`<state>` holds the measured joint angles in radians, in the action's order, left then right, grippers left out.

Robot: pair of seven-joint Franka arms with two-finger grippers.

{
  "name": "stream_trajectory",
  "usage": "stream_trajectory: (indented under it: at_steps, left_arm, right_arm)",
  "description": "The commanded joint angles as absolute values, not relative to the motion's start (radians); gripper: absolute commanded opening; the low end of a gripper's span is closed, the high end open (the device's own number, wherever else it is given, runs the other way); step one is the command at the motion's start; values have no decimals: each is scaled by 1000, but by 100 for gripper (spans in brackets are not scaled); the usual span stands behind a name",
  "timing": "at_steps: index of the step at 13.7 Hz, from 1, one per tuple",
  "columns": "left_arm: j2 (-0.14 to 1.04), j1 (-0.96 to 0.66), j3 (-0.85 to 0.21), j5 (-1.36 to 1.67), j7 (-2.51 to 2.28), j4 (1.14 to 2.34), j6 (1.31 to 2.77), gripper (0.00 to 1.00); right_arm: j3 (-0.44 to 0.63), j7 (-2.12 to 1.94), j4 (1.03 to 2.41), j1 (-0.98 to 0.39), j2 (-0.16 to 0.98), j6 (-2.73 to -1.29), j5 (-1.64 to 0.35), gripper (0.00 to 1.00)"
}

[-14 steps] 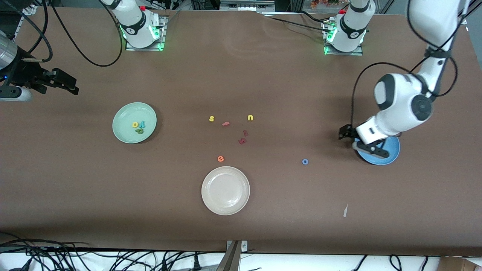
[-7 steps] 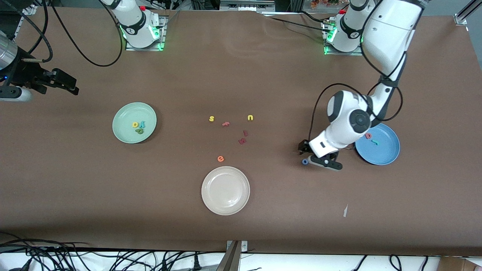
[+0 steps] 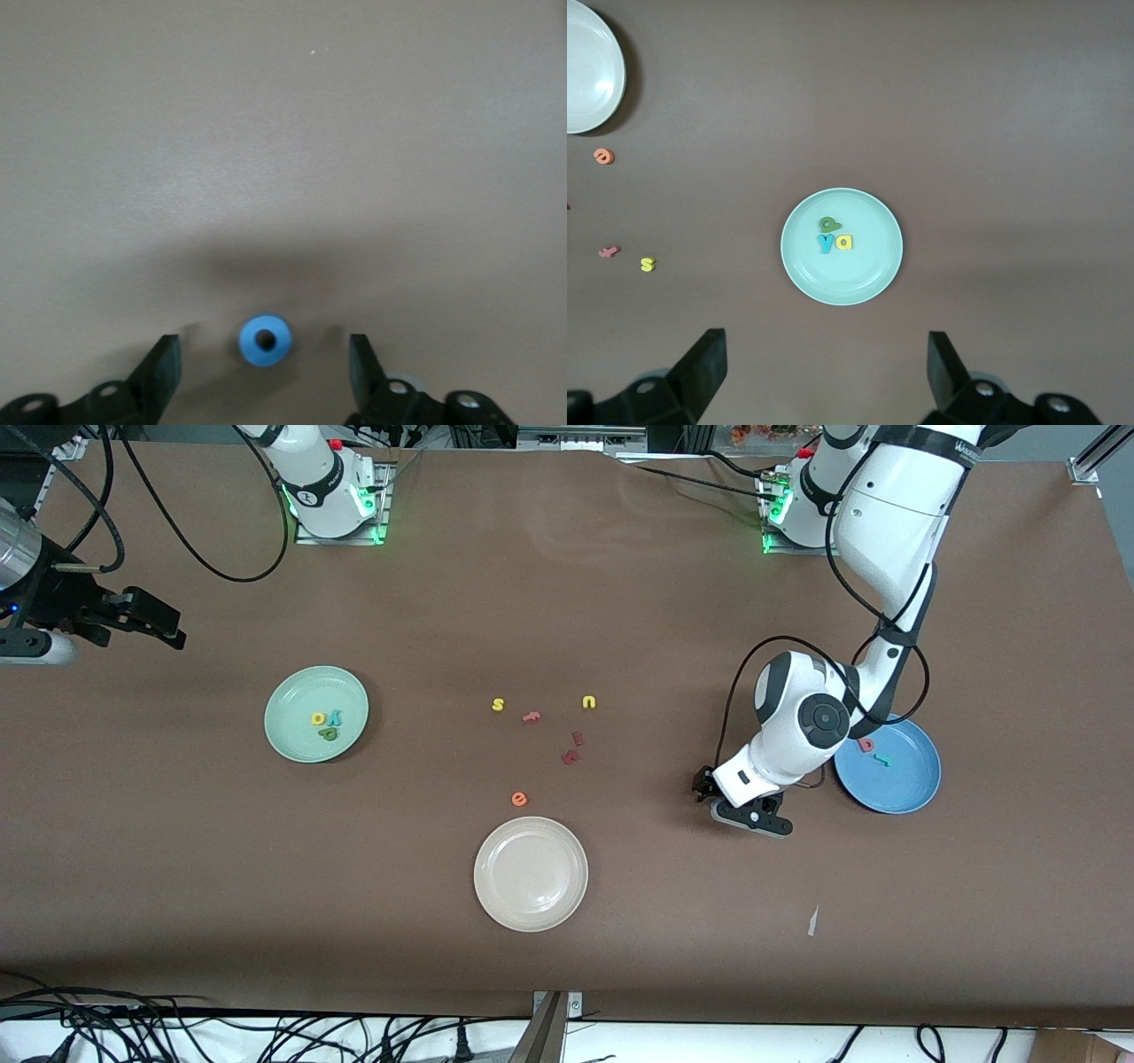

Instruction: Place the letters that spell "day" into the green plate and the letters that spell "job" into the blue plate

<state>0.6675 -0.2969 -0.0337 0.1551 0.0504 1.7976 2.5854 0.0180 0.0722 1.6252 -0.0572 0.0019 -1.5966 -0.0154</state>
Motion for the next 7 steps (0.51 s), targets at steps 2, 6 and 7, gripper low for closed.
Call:
stream_trajectory:
  at_steps: [2, 6, 7]
  left_arm:
    - [696, -340, -9, 127, 46, 1772, 2595, 86]
    - [725, -364, 3, 126, 37, 1772, 2629, 85]
    - [732, -364, 3, 126, 38, 1772, 2637, 82]
  right_arm:
    - [17, 61, 1634, -51, -8, -1601, -31, 100]
    - [17, 61, 1634, -51, -8, -1601, -31, 100]
    - [17, 61, 1634, -51, -8, -1600, -31, 100]
